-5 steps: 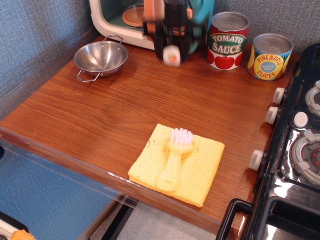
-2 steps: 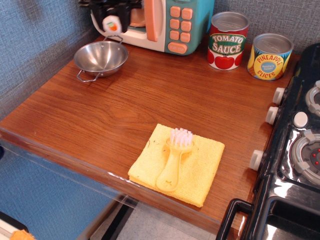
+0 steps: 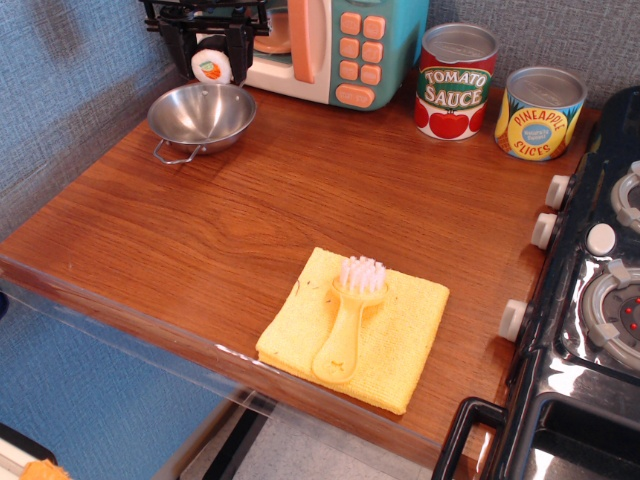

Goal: Move black and white object into the silver bowl.

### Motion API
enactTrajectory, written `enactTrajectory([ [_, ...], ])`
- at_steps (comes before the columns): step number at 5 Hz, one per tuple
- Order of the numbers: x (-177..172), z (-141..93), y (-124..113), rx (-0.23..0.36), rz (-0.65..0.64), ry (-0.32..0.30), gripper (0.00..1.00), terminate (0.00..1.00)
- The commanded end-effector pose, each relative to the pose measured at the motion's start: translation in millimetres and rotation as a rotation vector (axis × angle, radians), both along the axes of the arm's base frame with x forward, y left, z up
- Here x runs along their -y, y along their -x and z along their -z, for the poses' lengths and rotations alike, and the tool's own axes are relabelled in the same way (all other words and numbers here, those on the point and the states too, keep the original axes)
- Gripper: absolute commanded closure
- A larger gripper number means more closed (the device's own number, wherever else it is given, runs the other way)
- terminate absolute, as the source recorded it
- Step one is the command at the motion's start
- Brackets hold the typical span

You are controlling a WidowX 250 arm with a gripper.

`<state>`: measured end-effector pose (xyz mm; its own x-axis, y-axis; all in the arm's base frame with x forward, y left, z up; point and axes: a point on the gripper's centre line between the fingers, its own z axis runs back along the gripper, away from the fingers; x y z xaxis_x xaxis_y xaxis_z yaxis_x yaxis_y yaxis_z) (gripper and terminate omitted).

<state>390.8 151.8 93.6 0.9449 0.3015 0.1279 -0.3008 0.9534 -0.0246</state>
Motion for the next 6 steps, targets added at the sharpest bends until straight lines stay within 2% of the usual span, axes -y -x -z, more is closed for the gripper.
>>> enactTrajectory([
  [1, -11.8, -21.0, 6.8, 0.035, -0.018, -0.038, 0.0, 0.0],
  [2, -1.2, -28.8, 12.4, 0.05, -0.001, -0.051, 0.0, 0.0],
  [3, 20.9, -34.5, 25.6, 0.064, 0.034, -0.039, 0.0, 0.0],
  [4, 49.4, -31.5, 45.9, 0.056, 0.101, -0.032, 0.0, 0.0],
  [5, 67.6, -22.6, 60.8, 0.041, 0.16, -0.054, 0.0, 0.0],
  [6, 80.1, -17.4, 68.5, 0.035, 0.212, -0.063, 0.0, 0.0],
])
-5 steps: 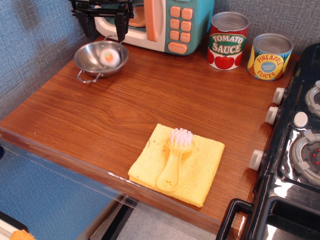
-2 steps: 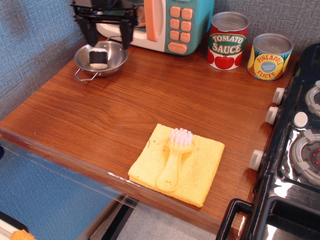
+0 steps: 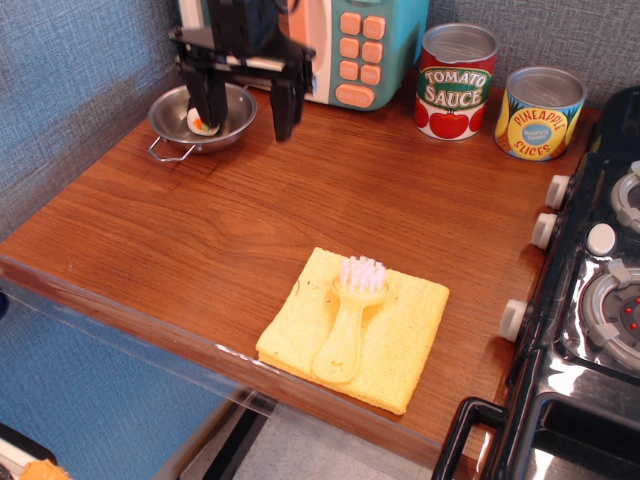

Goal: Move black and white object into the silver bowl.

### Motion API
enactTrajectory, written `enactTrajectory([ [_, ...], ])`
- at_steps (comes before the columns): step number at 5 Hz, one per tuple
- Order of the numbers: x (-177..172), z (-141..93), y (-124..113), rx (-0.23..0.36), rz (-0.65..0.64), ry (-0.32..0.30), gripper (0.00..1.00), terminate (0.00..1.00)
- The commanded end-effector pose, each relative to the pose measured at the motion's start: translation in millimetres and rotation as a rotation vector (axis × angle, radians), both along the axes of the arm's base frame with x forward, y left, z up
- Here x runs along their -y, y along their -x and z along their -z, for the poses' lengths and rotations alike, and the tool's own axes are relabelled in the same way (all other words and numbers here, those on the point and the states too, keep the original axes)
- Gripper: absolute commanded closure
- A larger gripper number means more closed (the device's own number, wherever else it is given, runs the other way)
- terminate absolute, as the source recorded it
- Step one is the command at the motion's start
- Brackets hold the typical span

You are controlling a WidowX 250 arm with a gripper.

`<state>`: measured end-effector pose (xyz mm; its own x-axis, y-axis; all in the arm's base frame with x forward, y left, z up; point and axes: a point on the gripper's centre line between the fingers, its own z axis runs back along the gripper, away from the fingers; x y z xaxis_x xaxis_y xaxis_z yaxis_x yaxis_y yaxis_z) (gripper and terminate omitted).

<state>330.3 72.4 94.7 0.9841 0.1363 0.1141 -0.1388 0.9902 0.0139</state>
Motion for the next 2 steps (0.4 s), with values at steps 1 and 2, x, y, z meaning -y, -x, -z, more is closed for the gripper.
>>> enactTrajectory([
  [1, 0.6, -16.4, 7.9, 0.059, 0.047, -0.024, 0.0, 0.0],
  [2, 0.6, -16.4, 7.9, 0.059, 0.047, -0.024, 0.0, 1.0],
])
